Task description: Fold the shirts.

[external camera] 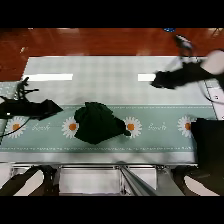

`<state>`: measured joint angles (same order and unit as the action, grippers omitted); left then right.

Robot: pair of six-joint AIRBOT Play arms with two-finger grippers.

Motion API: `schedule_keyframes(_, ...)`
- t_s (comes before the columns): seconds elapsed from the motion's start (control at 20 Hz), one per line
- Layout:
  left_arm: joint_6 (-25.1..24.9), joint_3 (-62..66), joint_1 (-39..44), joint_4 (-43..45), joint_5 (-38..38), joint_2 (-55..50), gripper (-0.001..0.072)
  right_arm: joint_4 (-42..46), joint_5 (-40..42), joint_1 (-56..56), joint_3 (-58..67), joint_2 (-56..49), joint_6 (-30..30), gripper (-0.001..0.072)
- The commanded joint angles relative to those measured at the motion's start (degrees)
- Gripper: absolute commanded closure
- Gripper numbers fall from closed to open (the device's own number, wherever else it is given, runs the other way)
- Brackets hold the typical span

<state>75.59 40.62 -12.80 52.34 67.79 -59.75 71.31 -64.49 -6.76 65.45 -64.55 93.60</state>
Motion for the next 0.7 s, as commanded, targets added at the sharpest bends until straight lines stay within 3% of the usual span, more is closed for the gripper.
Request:
schedule_keyframes(0.0, -3.54, -2.34, 2.34, -8.98, -0.59, -9.51, 0.0199, -0.04, 1.49, 9.20, -18.86, 12.96, 1.31, 0.0305)
schedule_keyframes(0.2, -3.63, -1.79, 7.13, -14.29, -8.11, -18.03, 0.0199, -5.81, 3.10, 9.16, -33.75, 21.40, 1.27, 0.0305)
schedule_keyframes(0.45, -6.62, 0.79, 13.18, -18.47, -9.44, -25.55, 0.0200, -10.25, 2.16, 5.18, -39.12, 23.04, 1.49, 0.0305)
schedule_keyframes(0.5, -8.46, 2.49, 13.29, -17.97, -8.37, -26.75, 0.0259, -10.34, 2.91, 3.04, -39.67, 23.06, 2.71, 0.0305)
schedule_keyframes(0.55, -9.51, 4.15, 13.00, -17.18, -6.88, -27.41, 0.0588, -10.36, 3.65, 0.55, -40.11, 23.06, 4.22, 0.0305)
schedule_keyframes(0.6, -11.74, 5.79, 12.55, -17.18, -5.79, -27.36, 0.0687, -10.32, 4.22, -1.73, -40.37, 23.04, 5.84, 0.0305)
schedule_keyframes(0.65, -12.48, 7.41, 12.17, -17.14, -4.59, -27.30, 0.0686, -10.40, 4.92, -4.17, -40.54, 22.82, 7.45, 0.0305)
